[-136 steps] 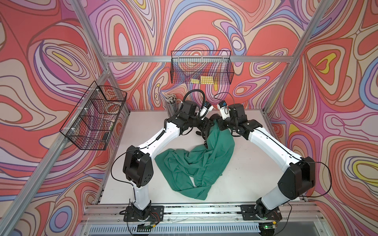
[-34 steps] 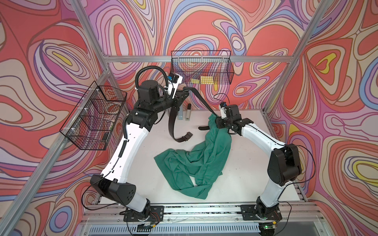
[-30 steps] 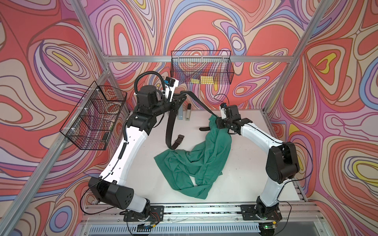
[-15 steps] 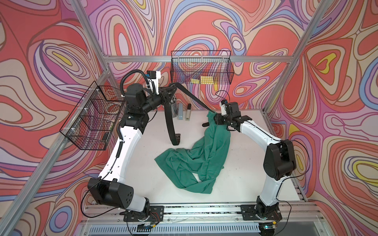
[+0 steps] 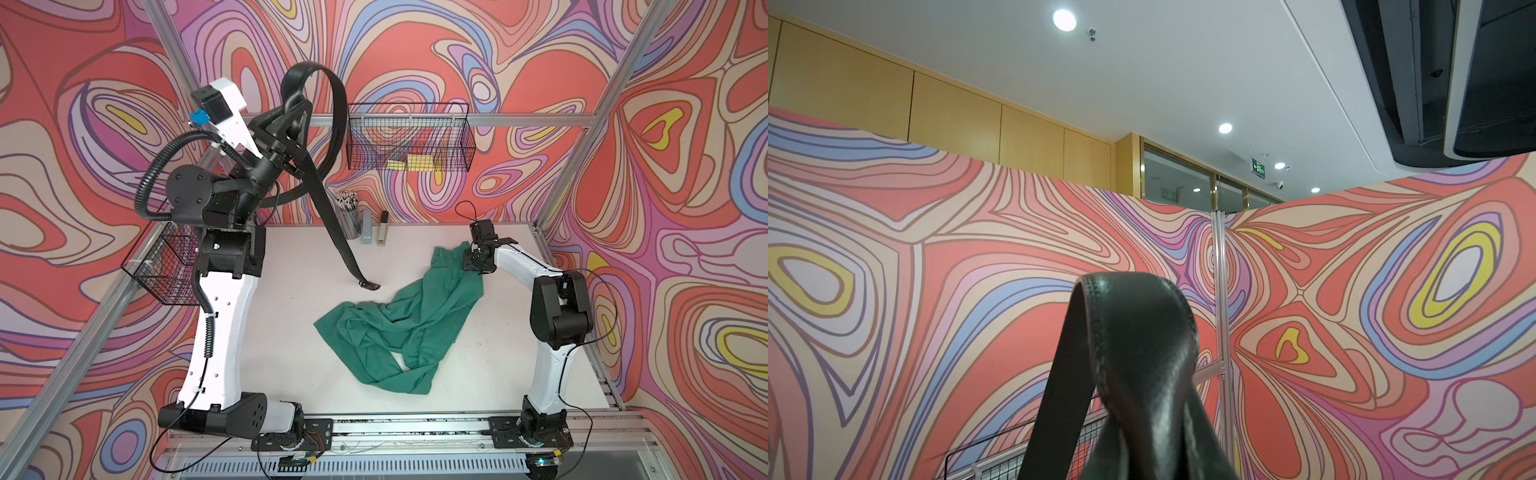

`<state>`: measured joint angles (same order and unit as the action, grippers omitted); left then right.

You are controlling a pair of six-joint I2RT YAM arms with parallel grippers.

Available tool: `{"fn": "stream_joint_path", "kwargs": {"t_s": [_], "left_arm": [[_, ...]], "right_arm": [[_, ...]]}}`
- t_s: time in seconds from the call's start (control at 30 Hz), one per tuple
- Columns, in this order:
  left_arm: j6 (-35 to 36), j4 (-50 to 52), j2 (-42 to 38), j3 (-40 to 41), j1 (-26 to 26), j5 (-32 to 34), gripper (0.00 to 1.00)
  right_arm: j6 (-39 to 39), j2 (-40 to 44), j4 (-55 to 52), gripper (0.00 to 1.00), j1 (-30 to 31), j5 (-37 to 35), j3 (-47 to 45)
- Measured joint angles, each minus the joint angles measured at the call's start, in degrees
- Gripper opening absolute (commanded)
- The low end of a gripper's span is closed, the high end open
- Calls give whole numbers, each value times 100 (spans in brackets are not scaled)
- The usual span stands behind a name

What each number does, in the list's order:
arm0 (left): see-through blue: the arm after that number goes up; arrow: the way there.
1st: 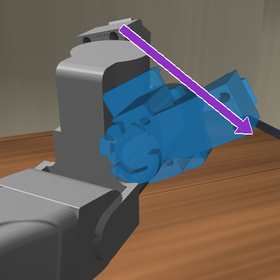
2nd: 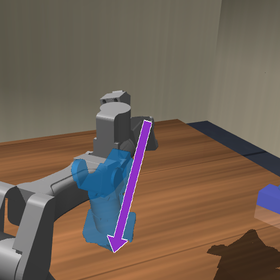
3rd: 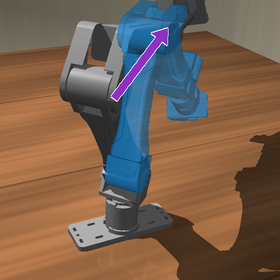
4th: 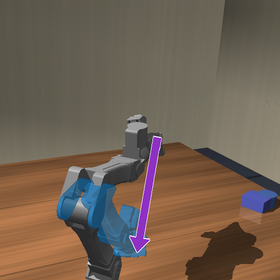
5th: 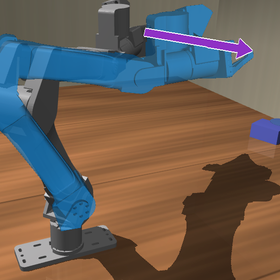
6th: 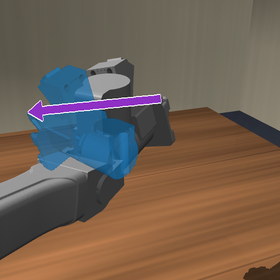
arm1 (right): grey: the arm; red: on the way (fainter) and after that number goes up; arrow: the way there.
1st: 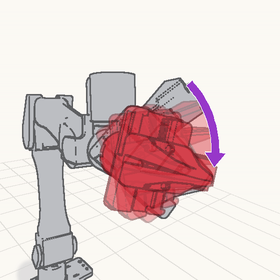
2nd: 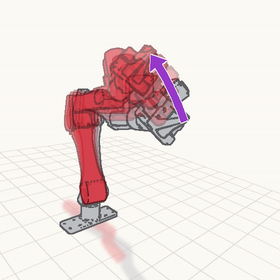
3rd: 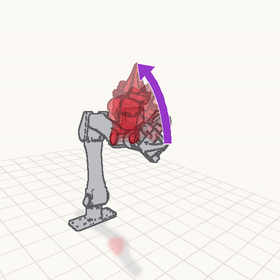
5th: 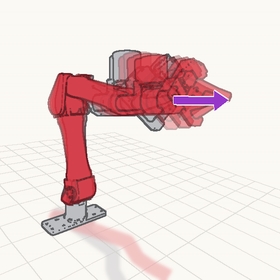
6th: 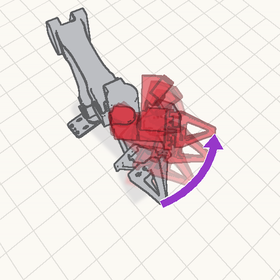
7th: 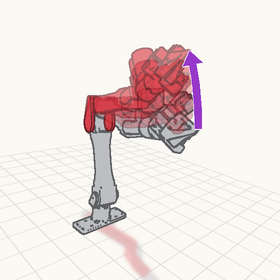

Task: Remove the belt from the trousers
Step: Remove the belt from the trousers, then place the belt at the center of the board.

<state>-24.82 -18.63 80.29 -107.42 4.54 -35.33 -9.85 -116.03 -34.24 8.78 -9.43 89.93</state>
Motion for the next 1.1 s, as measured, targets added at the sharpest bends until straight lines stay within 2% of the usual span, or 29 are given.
{"fn": "stream_joint_path", "kwargs": {"t_s": [0.13, 0.4, 0.57, 0.73, 0.83, 0.97, 1.1], "left_arm": [[151, 129, 125, 671, -13, 28, 0], [879, 1008, 354, 1707, -42, 208, 0], [1565, 1591, 352, 1991, -42, 546, 0], [2166, 2050, 319, 2345, -81, 1019, 0], [2341, 2236, 315, 2634, -116, 1204, 0], [2479, 2299, 155, 3412, -127, 1360, 0], [2597, 2446, 188, 3832, -127, 1576, 0]], "right_arm": [[79, 50, -61, 53, -197, -46, 133], [164, 409, -111, 41, -1060, -107, 369], [192, 645, -114, 42, -1491, -173, 634], [184, 1051, 55, 45, -1504, 247, 468], [133, 1340, 308, 46, -1473, 546, 243], [-7, 2092, 643, 46, -1460, 970, -535], [-70, 2441, 885, 46, -1460, 1178, -579]]}}
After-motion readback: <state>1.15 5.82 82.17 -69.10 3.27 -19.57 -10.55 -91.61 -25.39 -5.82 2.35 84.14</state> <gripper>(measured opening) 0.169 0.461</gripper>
